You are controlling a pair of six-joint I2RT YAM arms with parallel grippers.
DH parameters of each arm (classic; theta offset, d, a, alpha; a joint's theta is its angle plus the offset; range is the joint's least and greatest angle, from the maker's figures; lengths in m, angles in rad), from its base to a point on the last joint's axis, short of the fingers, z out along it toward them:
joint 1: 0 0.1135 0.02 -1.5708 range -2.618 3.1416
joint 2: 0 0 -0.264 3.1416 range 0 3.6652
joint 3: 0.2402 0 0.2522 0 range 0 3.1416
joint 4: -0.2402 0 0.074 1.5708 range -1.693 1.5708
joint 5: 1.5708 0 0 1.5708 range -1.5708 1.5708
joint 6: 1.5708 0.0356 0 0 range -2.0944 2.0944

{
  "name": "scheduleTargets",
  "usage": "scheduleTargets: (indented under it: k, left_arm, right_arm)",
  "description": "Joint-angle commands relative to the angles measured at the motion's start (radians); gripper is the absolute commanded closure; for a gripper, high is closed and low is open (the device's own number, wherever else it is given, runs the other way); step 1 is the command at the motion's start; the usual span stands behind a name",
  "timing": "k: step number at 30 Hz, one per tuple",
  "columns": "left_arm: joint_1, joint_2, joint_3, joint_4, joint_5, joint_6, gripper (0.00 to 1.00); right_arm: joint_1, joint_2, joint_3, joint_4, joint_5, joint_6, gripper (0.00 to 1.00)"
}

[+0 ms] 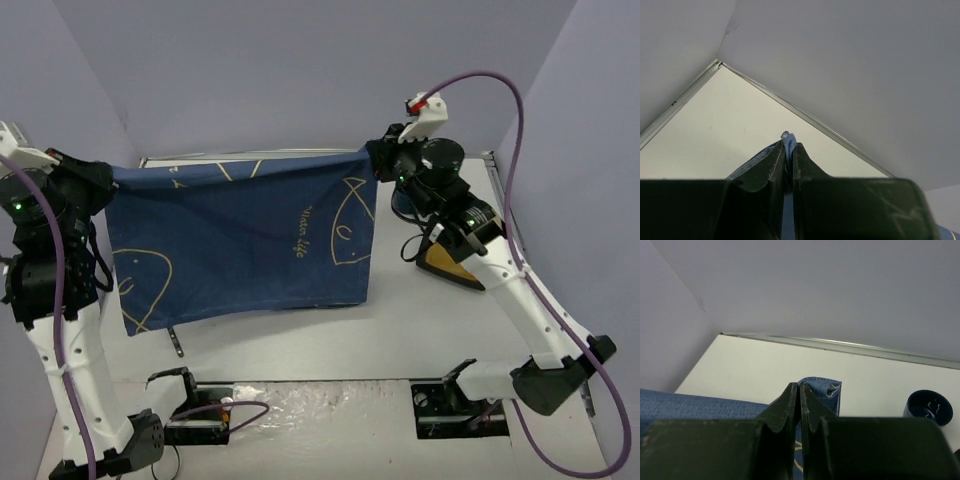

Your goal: Set the dinner table for one person

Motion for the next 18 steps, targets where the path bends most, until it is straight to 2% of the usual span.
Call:
scheduleTargets:
  k: [1,5,8,12,14,15,18]
  left_arm:
    - [0.005,0.208,-0.113,0.246,-0.080,-0.010,1.00]
    - [0.005,0.387,-0.177,0.359,-0.115,-0.044,1.00]
    - [0.005,0.564,-0.199,0.473,-0.113,-0.071,1.00]
    - [0.007,0.811,-0.106,0.521,-0.086,-0.074,1.00]
    - [0.011,0.953,-0.045,0.527,-0.031,-0.069,0.98]
    - [0.013,0.999,-0.010,0.537,-0.004,-0.070,0.93]
    - [0.014,1.056,0.041,0.611,0.032,-0.071,0.64]
  right_arm:
    - [-0.040,0.220,0.093,0.057,0.062,-0.023,1.00]
    - [-0.104,0.420,0.172,0.093,-0.032,0.010,1.00]
    - [-0.143,0.659,0.307,0.111,-0.112,0.021,1.00]
    - [-0.171,0.936,0.514,0.110,-0.185,0.043,0.99]
    - [-0.177,1.063,0.608,0.110,-0.190,0.061,0.88]
    - [-0.182,1.103,0.623,0.111,-0.187,0.067,0.85]
    - [-0.191,1.154,0.684,0.116,-0.181,0.069,0.69]
